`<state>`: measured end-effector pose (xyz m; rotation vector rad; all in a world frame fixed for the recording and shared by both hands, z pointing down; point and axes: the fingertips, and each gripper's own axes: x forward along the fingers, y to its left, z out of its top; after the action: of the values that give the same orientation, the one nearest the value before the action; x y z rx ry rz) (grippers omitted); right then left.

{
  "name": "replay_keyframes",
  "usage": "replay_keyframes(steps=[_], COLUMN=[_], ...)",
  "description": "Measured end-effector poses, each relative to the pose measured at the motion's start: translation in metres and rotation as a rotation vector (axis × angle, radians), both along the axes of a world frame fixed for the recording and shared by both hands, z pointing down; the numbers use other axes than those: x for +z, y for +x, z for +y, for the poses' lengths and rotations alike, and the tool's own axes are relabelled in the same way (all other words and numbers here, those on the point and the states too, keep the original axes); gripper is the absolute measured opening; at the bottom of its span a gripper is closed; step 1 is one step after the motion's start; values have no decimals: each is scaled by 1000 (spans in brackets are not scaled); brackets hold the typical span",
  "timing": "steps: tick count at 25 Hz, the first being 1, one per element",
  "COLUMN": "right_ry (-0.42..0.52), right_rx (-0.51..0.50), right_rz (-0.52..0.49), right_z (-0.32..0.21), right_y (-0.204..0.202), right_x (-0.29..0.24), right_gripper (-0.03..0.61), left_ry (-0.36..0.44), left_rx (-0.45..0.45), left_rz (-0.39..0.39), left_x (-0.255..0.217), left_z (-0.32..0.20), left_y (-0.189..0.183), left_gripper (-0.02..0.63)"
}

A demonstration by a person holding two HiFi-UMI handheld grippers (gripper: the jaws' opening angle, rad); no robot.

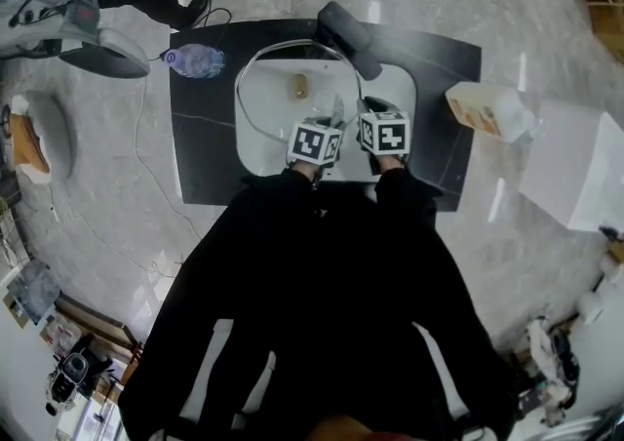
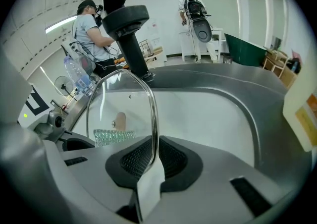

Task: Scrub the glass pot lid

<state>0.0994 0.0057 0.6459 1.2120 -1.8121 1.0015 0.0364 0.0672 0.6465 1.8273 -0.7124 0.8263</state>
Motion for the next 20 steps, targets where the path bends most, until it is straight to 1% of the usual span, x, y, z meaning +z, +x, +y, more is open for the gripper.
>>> replay_keyframes(steps=[4, 8, 12, 16, 20], right_ry=[18, 62, 134, 234, 336], right_rx=[9, 19, 42, 65, 59], right_rz=[8, 14, -39, -76, -113], right_z=[4, 7, 12, 14, 21], right_y=[5, 9, 0, -11, -24], right_x=[-12, -35, -67, -107, -147], right_gripper=[38, 38, 38, 38, 12], left_ry=[29, 69, 118, 212, 326], left_rx=[-12, -27, -68, -111, -136], left_rz=[7, 28, 49, 65, 78], left_x=[-14, -32, -55, -83, -121], left_z=[-3, -6, -9, -19, -24], left_y=[-11, -20, -38, -56, -69], left_gripper=[74, 74, 74, 74, 74])
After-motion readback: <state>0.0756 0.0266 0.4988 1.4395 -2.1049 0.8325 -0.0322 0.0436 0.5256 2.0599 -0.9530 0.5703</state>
